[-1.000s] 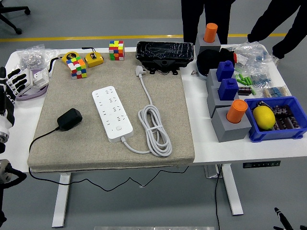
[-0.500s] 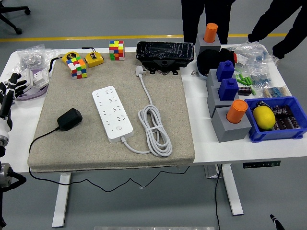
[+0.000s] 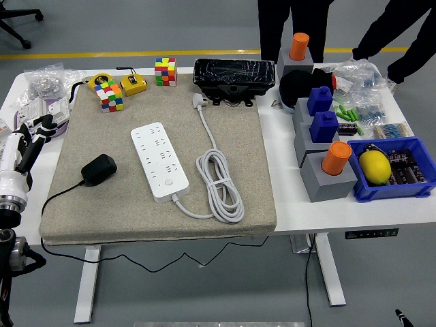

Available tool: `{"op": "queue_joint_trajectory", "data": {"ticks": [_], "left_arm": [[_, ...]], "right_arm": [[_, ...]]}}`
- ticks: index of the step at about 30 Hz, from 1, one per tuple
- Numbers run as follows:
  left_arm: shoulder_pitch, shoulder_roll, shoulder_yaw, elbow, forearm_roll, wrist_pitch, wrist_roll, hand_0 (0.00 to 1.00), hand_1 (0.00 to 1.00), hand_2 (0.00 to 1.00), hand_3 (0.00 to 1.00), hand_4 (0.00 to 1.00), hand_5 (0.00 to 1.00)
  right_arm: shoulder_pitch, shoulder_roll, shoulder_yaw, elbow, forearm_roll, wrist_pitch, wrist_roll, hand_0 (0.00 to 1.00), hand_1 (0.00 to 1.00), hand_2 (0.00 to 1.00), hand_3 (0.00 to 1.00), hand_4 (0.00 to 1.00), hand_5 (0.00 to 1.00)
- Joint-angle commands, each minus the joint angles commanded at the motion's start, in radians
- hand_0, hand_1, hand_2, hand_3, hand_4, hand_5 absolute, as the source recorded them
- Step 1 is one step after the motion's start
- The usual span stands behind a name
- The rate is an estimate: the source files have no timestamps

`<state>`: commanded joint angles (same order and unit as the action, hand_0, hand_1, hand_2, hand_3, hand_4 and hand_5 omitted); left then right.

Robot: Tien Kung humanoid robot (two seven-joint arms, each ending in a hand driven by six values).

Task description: Pick up the plug,place it near the board,insert it into the board,press the button

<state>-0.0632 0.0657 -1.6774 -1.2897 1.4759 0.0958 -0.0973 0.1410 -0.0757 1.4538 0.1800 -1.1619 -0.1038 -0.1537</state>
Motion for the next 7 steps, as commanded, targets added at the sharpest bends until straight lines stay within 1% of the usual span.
{"op": "queue_joint_trajectory", "data": {"ticks": [3,4,7], "left_arm": [[-0.008,-0.003,0.004,-0.003,0.006,0.004,0.003,0.744,0.74,0.721,0.748,0.998,0.818],[-0.01,-0.004,0.006,-0.004,0.007,0.005,0.003,0.745,0.741,0.723,0.745,0.998,0.812],[-0.014,-0.007,0.011,-0.008,0.012,0.006,0.006,0.745,0.741,0.723,0.745,0.998,0.812]], "right_arm": [[0.012,-0.009,0.033,0.0,-0.04,0.003,0.007,0.81,0.761,0.758,0.77,0.998,0.998],[0.015,-0.011,0.041,0.0,-0.048,0.004,0.009,0.875,0.83,0.824,0.831,0.998,0.998],[0.02,-0.019,0.076,0.0,-0.076,0.007,0.015,0.875,0.83,0.824,0.831,0.998,0.998]]}}
